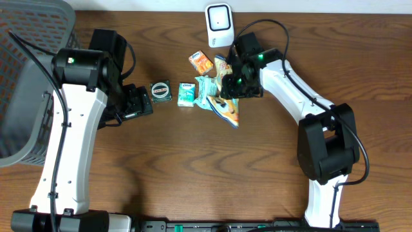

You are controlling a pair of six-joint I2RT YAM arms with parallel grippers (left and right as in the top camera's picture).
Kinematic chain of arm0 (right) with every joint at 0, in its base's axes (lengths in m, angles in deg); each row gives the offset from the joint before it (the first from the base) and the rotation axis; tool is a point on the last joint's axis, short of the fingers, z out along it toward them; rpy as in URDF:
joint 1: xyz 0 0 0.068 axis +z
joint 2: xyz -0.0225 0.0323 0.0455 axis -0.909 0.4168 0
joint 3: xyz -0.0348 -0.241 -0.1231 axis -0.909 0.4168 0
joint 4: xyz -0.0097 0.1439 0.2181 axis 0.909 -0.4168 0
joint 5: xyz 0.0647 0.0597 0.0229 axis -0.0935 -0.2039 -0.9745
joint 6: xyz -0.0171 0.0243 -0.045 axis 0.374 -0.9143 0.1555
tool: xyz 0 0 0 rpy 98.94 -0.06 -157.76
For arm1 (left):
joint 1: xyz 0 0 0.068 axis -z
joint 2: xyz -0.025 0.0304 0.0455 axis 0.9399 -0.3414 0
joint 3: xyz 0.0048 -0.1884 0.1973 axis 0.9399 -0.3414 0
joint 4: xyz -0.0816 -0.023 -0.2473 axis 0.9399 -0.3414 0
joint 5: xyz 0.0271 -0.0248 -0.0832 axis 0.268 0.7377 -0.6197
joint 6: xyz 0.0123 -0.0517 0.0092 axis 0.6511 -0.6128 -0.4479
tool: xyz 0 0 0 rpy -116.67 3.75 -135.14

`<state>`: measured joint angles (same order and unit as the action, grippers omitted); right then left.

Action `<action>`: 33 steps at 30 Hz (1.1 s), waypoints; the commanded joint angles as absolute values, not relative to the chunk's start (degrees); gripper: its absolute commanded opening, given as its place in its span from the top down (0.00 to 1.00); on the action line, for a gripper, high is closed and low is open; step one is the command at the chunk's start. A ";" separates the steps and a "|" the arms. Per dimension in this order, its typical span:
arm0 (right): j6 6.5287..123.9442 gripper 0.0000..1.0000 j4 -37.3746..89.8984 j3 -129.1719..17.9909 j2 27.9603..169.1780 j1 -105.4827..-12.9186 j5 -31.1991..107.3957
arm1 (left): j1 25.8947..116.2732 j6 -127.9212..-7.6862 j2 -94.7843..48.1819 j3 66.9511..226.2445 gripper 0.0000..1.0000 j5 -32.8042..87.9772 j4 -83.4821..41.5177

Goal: Scan the item barcode
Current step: 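Lift the snack bag and pull it rightward away from the pile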

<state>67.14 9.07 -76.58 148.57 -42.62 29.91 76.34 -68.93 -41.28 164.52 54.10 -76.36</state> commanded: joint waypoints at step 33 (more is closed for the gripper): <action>67.47 0.99 -8.76 -74.53 136.20 -51.56 44.43 | 76.21 -69.19 -41.50 164.43 0.02 54.82 -76.51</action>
<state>69.91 -8.61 -76.96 134.14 -51.71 44.51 76.34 -68.93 -41.28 164.52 54.10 -76.36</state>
